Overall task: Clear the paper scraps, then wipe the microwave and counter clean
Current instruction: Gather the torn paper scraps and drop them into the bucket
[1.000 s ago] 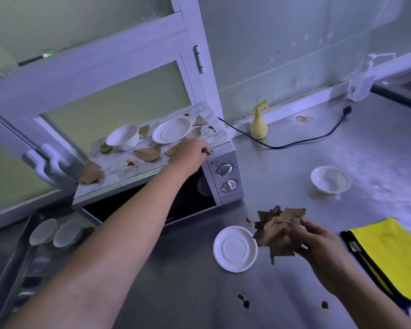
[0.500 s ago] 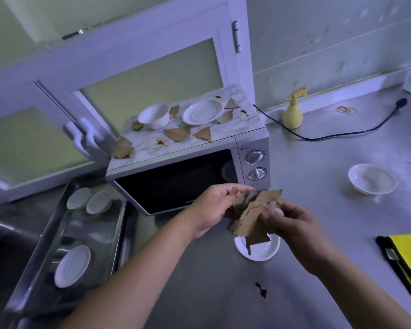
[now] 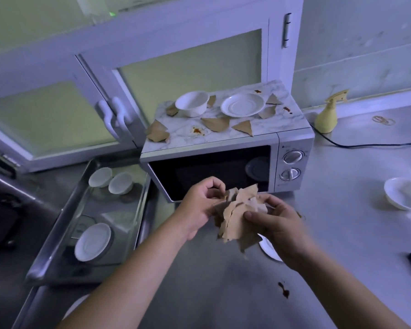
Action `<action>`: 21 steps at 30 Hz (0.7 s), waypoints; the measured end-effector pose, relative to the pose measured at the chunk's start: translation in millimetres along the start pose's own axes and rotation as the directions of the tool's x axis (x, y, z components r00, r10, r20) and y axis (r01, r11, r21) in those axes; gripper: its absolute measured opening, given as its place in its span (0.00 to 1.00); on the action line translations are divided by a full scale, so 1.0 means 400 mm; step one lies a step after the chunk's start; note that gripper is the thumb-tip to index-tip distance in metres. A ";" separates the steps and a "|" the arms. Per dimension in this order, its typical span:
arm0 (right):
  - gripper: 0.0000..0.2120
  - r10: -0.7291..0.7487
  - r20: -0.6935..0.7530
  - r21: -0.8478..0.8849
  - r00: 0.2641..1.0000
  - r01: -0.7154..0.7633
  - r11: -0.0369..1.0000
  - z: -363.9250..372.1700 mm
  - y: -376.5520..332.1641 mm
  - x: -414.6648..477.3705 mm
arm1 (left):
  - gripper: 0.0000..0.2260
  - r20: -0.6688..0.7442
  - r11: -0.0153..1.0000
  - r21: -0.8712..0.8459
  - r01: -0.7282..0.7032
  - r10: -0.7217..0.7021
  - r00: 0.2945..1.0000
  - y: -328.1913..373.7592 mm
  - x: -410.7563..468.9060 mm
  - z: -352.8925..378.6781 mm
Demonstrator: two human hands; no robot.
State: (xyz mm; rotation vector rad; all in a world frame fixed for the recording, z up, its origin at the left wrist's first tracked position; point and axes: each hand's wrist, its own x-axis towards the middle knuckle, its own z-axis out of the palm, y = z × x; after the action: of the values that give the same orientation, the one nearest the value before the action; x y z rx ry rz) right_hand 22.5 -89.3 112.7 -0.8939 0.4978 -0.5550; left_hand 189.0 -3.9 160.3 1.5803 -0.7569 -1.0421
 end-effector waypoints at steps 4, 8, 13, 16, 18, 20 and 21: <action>0.18 -0.074 -0.043 -0.108 0.996 0.069 0.992 0.026 0.009 -0.001 | 0.05 0.026 0.999 -0.037 -0.021 0.022 0.999 -0.003 -0.010 -0.031; 0.16 -0.136 -0.093 -0.193 0.986 0.116 0.974 0.047 0.012 0.000 | 0.10 0.190 0.981 -0.181 0.068 -0.033 0.981 0.008 -0.021 -0.072; 0.16 -0.126 -0.176 -0.251 0.976 0.080 0.965 0.056 0.018 0.007 | 0.16 0.251 0.999 0.038 -0.019 0.008 0.968 0.023 -0.026 -0.085; 0.16 -0.115 -0.192 -0.278 0.975 0.058 0.959 0.062 0.025 0.009 | 0.13 0.121 0.986 0.155 -0.062 0.044 0.992 0.010 -0.022 -0.069; 0.15 -0.114 -0.199 -0.288 0.973 0.053 0.956 0.061 0.028 0.011 | 0.16 0.122 0.991 0.125 -0.054 0.038 0.992 0.003 -0.019 -0.066; 0.14 -0.109 -0.197 -0.294 0.974 0.047 0.955 0.057 0.030 0.011 | 0.18 0.126 0.989 0.139 -0.056 0.038 0.991 0.002 -0.020 -0.071; 0.14 -0.108 -0.198 -0.309 0.974 0.042 0.950 0.055 0.032 0.011 | 0.17 0.129 0.981 0.180 -0.068 0.045 0.991 0.001 -0.022 -0.073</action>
State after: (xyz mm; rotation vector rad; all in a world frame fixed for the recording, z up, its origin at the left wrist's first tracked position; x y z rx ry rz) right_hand 42.4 -72.9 112.8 -1.1568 0.7606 -0.6593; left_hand 211.8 15.9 165.0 1.6508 -1.0020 -1.0610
